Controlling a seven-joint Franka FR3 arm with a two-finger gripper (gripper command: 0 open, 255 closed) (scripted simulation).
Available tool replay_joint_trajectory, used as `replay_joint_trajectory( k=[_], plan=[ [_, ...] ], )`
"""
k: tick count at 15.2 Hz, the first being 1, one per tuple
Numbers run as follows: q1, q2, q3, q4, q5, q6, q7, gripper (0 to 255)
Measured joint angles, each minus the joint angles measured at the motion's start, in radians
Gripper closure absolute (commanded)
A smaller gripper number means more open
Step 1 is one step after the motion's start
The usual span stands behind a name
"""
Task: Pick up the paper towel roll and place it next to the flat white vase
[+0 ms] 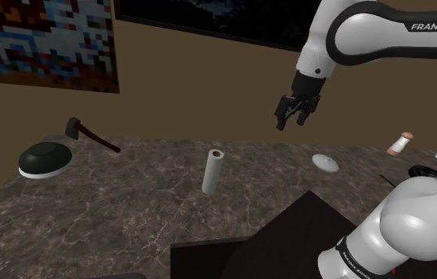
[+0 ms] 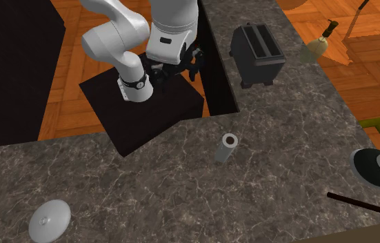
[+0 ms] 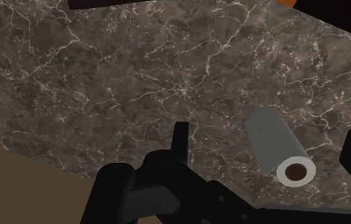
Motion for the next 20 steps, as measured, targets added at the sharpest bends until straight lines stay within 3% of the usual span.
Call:
replay_joint_trajectory(
  k=[10,20],
  plan=[
    [-0.030,0.329,0.123,0.037,0.010,0.311,0.263,0],
    [-0.042,0.731,0.184,0.229,-0.117,0.524,0.572,0]
  ],
)
